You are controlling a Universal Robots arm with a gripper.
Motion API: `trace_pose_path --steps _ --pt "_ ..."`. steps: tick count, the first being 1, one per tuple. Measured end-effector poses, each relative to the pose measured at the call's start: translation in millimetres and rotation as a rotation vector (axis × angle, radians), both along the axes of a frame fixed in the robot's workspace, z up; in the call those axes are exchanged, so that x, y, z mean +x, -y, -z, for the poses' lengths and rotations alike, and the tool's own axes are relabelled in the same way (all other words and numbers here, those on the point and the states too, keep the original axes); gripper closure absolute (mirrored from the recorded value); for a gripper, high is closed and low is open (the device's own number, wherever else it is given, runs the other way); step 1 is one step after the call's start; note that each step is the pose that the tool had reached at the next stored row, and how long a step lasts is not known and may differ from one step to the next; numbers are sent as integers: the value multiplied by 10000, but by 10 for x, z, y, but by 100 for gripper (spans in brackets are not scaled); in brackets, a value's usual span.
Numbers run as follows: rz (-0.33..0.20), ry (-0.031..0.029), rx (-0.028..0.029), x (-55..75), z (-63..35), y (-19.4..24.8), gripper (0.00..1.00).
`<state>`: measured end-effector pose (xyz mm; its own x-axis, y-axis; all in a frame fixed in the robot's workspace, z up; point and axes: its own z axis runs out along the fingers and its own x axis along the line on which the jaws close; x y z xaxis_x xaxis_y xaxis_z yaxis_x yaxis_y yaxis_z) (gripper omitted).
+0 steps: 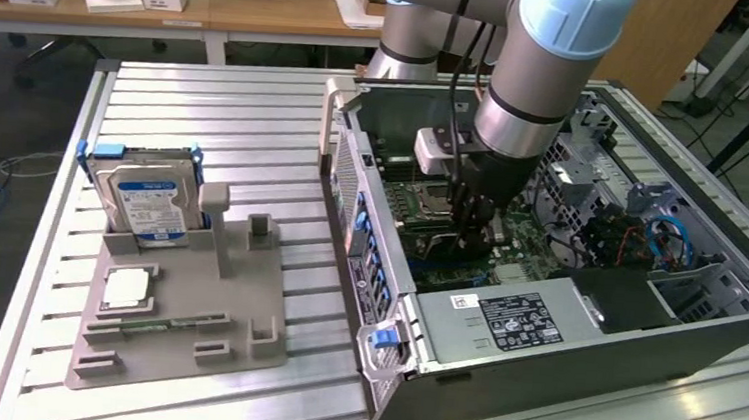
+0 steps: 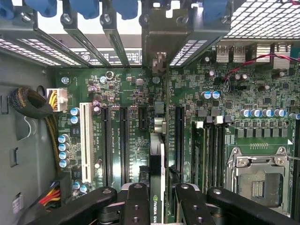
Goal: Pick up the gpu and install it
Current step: 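Insert the gpu into the slot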
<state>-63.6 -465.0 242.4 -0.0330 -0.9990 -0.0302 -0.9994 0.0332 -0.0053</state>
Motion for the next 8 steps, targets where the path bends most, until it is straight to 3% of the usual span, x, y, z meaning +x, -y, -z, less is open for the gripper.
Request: trace_pose_path --steps 8 --pt "1 -2 -3 -1 22 1 74"
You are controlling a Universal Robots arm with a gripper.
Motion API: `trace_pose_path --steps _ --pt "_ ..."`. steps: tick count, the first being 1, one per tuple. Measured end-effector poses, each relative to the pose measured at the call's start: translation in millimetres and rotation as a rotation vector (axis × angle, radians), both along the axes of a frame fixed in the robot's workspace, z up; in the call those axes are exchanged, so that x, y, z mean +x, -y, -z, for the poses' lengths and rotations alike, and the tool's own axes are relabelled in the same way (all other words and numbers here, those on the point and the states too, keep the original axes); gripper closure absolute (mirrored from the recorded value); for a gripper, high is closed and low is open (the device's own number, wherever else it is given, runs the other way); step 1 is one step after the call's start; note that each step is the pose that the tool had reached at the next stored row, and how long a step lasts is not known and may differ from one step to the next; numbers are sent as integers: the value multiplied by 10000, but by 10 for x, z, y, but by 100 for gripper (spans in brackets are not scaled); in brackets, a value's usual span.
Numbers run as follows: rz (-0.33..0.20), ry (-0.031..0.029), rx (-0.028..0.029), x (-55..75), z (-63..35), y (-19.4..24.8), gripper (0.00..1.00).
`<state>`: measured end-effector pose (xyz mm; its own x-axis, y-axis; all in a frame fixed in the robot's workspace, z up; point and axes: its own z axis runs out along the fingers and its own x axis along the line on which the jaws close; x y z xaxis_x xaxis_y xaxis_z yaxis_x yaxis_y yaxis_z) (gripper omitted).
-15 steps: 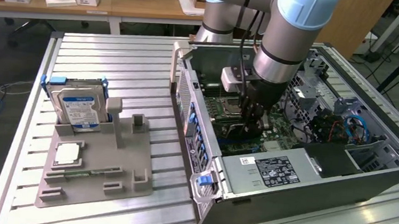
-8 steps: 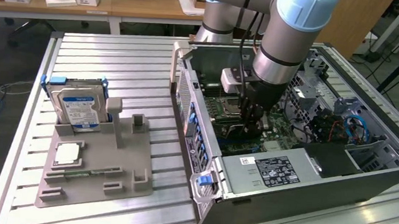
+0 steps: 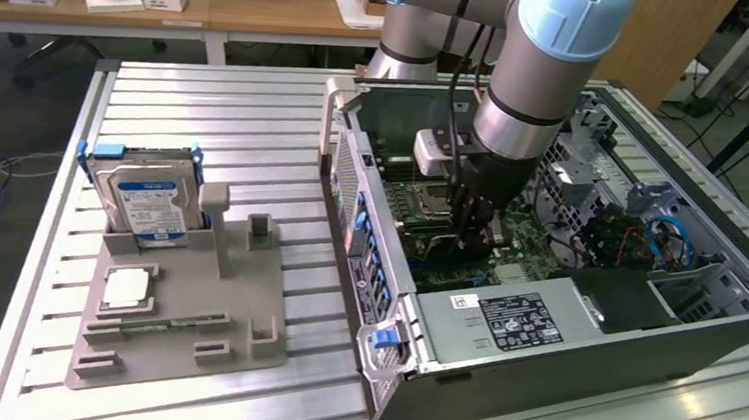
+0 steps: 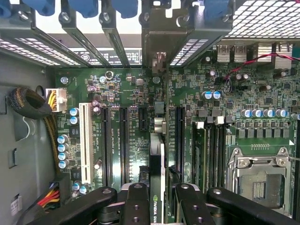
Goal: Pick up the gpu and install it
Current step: 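Insert the gpu into the slot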
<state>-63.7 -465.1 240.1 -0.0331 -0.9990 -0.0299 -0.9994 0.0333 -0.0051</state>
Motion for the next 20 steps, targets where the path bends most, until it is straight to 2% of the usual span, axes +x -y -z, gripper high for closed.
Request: trace_pose_path --steps 20 --pt "0 1 4 0 37 -1 74"
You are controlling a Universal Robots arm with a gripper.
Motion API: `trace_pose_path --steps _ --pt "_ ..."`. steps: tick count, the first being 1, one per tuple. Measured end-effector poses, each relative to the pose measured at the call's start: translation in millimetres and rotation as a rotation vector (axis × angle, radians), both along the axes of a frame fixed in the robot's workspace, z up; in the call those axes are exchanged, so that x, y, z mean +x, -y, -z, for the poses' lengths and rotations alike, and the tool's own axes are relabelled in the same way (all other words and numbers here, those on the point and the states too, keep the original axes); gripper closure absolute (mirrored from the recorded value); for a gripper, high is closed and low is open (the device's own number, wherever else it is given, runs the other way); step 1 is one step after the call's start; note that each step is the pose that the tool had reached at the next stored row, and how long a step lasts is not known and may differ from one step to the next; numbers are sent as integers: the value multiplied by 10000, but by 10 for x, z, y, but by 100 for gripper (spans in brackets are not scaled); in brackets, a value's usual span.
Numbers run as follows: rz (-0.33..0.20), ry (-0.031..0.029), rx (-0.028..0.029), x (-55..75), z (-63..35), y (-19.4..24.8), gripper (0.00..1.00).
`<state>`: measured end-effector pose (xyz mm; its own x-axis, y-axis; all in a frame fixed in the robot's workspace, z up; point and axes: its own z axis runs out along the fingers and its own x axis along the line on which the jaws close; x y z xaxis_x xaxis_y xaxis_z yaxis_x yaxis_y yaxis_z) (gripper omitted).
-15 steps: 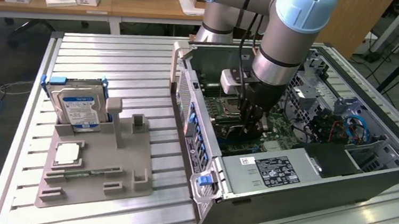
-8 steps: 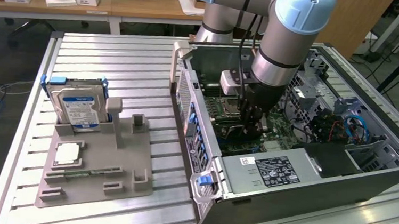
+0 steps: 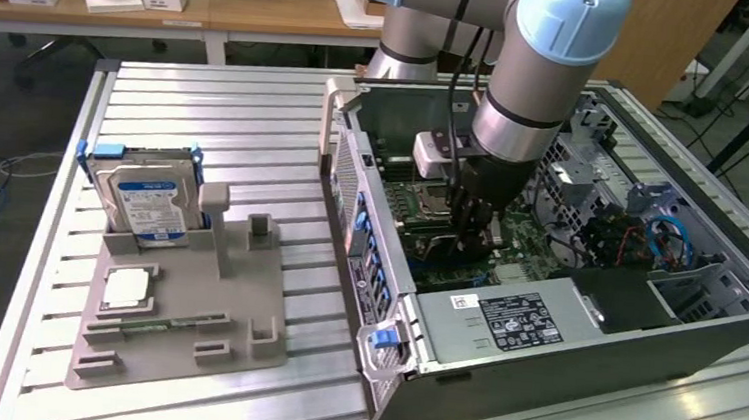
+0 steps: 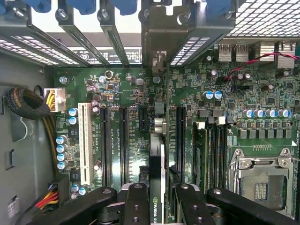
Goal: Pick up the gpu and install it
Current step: 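Insert the gpu into the slot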
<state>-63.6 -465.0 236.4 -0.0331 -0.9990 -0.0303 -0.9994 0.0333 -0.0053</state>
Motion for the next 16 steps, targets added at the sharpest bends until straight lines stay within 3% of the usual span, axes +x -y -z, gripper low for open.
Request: trace_pose_path --steps 2,7,8,9,16 --pt "3 9 20 0 9 -2 73" --pt "0 1 1 0 1 0 49" --pt "0 0 1 0 0 0 49" --pt "-5 3 11 0 -24 0 43" --pt "-47 4 15 -32 -340 4 43"
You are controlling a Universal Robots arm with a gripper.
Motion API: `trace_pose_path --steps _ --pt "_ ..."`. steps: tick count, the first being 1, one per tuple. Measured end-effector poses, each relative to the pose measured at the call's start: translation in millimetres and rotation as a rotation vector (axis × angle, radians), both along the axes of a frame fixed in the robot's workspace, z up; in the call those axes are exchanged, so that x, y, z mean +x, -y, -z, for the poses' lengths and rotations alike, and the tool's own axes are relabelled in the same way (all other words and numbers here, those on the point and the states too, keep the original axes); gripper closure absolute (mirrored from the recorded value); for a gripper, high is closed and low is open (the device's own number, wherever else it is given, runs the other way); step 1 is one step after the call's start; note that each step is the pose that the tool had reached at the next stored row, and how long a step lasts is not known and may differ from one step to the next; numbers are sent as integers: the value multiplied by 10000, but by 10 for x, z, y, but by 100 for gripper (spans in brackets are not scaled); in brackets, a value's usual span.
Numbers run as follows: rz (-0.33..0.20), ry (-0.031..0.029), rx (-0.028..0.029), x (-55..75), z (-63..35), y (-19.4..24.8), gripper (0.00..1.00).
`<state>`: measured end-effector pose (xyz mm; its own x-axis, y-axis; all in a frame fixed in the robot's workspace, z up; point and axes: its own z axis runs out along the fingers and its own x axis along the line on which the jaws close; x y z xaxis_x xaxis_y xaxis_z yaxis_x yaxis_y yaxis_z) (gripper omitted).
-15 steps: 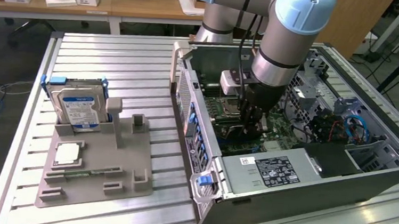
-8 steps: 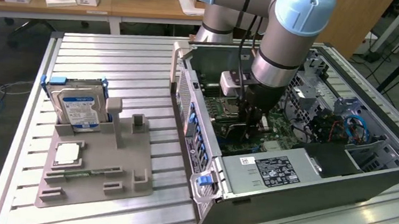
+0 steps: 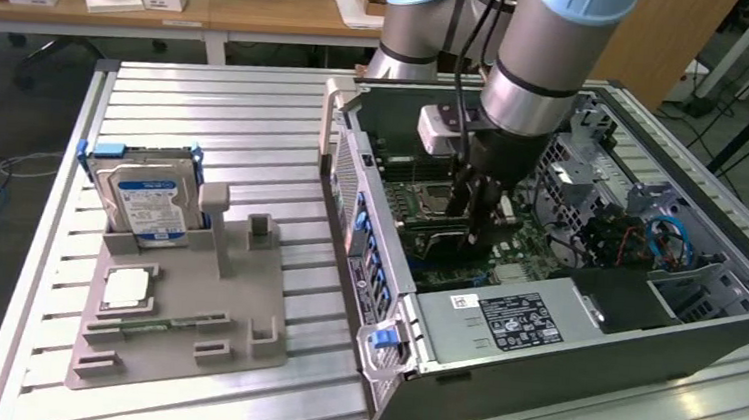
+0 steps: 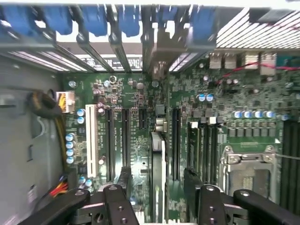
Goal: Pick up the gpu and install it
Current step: 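Insert the gpu into the slot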
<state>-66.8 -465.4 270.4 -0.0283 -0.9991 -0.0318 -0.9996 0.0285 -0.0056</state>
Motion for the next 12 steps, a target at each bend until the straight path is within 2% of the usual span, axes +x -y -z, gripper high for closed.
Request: trace_pose_path --steps 2,3,4,7,10,12 --pt "-2 3 34 0 -10 0 45" --pt "-2 7 47 0 -9 0 51" --pt "-1 7 52 -1 -11 0 51" --pt "0 12 80 -1 -11 0 68" --pt "-1 18 111 -1 -11 0 74" --pt "-1 22 131 -1 -11 0 86"
